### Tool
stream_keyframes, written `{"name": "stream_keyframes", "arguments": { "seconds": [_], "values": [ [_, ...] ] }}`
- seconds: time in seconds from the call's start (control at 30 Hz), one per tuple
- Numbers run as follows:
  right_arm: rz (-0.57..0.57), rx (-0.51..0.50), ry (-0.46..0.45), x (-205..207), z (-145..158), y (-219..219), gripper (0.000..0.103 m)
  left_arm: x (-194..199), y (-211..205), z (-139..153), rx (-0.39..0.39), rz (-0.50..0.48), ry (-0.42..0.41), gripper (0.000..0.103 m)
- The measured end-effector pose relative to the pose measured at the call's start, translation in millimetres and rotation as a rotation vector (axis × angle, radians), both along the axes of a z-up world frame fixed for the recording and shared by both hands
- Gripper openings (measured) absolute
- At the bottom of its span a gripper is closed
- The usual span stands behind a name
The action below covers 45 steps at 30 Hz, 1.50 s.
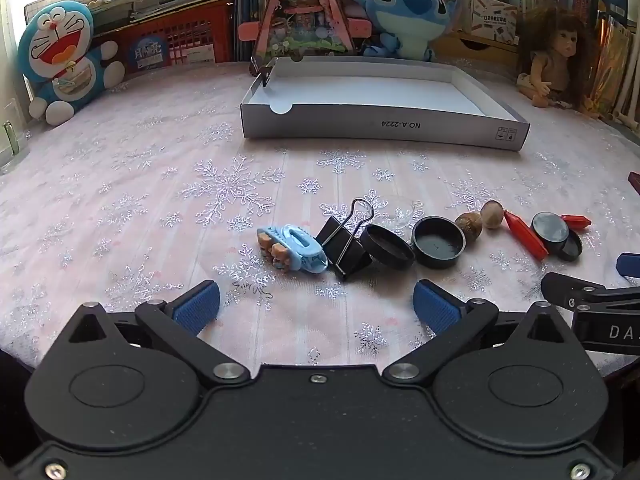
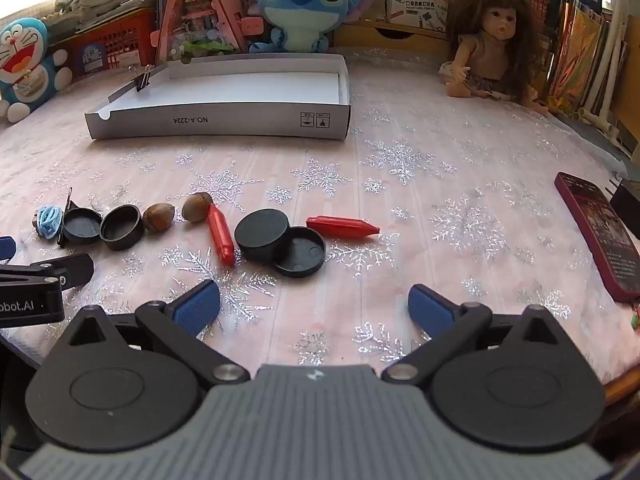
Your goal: Organize rigid objects
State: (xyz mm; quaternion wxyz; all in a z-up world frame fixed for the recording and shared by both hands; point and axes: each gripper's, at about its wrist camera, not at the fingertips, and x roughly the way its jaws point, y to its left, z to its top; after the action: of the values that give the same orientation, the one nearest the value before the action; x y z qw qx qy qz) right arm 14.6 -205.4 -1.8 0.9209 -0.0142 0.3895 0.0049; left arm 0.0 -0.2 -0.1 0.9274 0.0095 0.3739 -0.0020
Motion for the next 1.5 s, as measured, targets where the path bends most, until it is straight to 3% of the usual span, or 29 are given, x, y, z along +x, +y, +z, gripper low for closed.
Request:
{"name": "stream_keyframes", "arguments": {
  "seconds": [1.5],
  "values": [
    [-0.001,0.001,0.002,-1.0,1.5,1.8,0.103,0.2,0.1,-0.1,-0.005,0.0,0.01,0.103]
  ]
}}
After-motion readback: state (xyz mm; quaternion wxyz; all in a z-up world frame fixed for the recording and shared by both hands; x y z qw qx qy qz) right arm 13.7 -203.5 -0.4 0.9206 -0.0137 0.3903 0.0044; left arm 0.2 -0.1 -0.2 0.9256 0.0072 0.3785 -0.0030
